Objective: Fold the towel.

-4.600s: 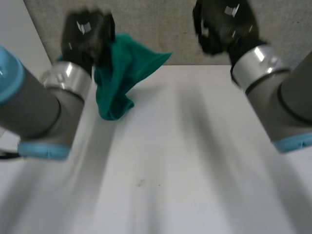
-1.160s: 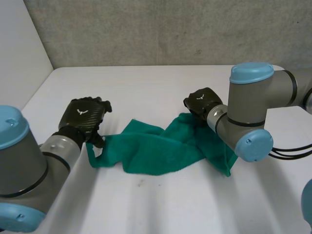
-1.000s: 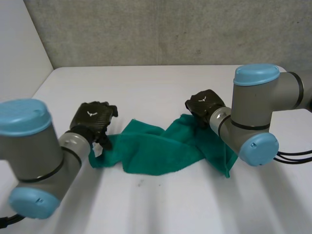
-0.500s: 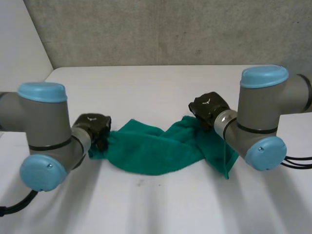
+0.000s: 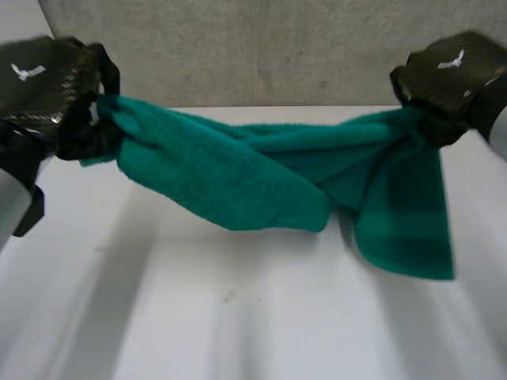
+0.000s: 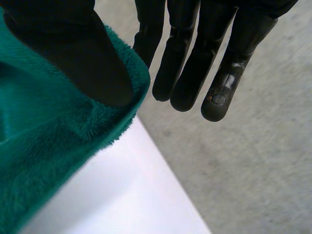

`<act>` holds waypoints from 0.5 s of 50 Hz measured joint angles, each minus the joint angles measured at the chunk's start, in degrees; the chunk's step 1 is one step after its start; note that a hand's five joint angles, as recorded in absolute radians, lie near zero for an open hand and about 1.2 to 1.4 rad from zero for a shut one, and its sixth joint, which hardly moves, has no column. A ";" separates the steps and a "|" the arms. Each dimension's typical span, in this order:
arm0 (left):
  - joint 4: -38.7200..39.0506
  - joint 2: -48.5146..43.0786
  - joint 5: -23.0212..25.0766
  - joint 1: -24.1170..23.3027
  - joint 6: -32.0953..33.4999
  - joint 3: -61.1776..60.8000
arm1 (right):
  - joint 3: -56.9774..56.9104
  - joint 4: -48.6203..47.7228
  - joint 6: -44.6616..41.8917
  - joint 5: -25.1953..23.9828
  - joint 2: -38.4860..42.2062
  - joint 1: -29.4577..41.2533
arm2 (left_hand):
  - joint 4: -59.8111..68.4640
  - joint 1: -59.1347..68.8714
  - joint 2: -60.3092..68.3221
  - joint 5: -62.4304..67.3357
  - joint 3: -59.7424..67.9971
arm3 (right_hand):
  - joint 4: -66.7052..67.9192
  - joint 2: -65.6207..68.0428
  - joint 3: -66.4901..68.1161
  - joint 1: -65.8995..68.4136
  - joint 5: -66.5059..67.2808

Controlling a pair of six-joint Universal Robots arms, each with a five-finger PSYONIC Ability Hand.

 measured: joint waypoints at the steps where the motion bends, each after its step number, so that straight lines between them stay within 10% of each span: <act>1: 0.01 0.44 0.02 -0.01 -0.21 0.02 | -0.61 0.19 -0.08 -0.37 -0.21 -0.24 | 0.11 0.00 0.00 0.00 0.00 | 0.00 0.00 0.00 0.00 0.00; 10: 0.19 0.34 1.27 -0.18 -2.91 -0.35 | -5.78 1.61 -0.45 -3.35 4.64 -1.09 | 0.11 0.00 0.04 0.00 0.00 | 0.00 0.00 0.00 0.00 0.00; 25: 2.52 -12.98 2.66 -0.42 -4.69 -1.62 | -25.18 -3.13 -6.31 -5.11 39.46 4.67 | 0.15 0.00 0.09 0.00 0.05 | 0.00 0.00 0.32 0.00 0.00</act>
